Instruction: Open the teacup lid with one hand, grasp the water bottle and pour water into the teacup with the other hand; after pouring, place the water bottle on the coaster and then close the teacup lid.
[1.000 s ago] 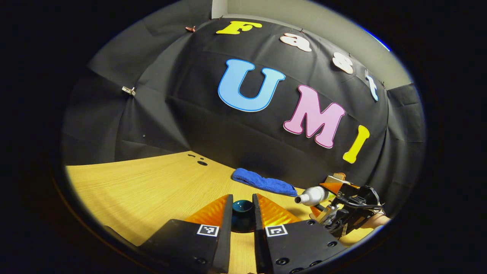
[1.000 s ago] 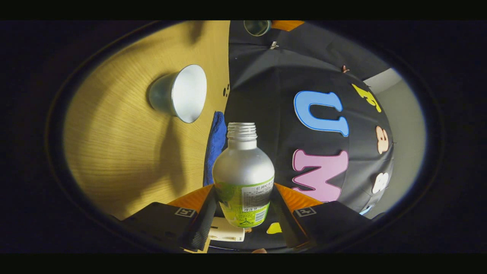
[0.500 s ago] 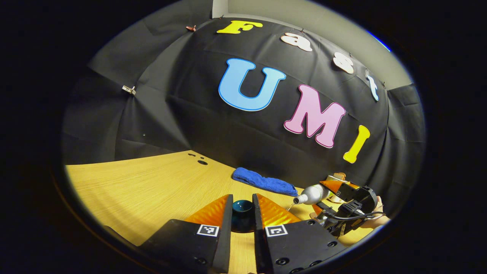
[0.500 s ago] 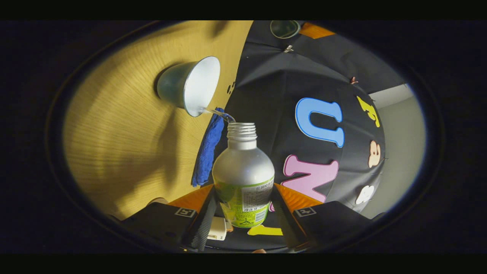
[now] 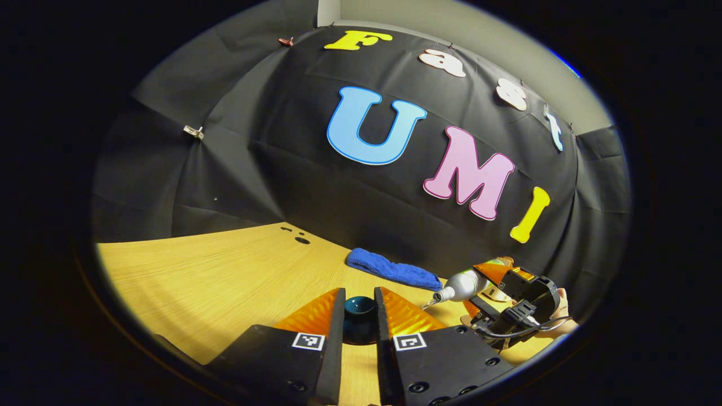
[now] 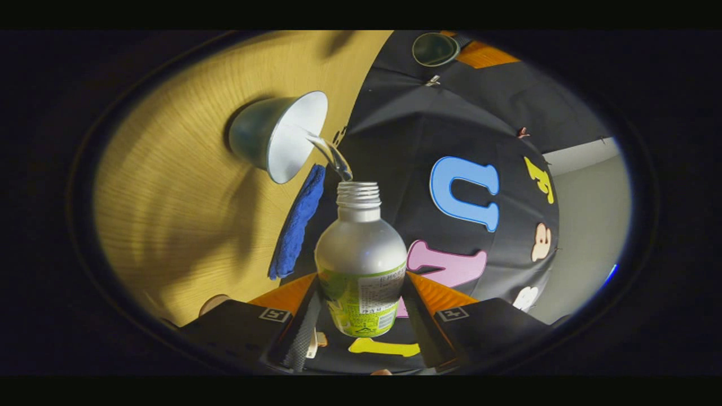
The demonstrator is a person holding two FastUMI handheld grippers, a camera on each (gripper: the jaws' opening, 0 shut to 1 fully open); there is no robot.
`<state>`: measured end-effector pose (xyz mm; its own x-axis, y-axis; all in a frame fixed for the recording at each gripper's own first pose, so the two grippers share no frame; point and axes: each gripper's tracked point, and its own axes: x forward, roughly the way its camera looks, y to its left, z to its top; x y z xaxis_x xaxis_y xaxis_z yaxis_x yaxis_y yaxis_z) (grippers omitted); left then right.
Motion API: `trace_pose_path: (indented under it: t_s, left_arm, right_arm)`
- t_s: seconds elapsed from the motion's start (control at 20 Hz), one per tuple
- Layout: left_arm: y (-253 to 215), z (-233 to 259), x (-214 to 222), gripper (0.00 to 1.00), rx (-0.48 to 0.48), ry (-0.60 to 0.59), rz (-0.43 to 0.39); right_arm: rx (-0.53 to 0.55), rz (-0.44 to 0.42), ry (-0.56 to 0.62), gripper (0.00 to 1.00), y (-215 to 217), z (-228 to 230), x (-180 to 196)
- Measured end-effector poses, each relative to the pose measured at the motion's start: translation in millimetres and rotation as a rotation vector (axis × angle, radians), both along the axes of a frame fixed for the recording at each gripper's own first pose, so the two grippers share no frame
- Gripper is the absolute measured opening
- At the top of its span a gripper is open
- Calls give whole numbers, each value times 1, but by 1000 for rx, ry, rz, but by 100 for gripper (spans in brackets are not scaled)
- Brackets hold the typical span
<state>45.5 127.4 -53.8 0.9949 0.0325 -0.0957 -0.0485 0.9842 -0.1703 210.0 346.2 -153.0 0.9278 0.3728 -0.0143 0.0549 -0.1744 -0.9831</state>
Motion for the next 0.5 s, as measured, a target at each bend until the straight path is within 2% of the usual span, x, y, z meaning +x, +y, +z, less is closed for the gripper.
trace_pose_path:
  t_s: [0.5]
  left_arm:
    - [1,-1,-2,30,-7,-1,-4]
  right_arm:
    - [-76,31,-113,78,5,14,-3]
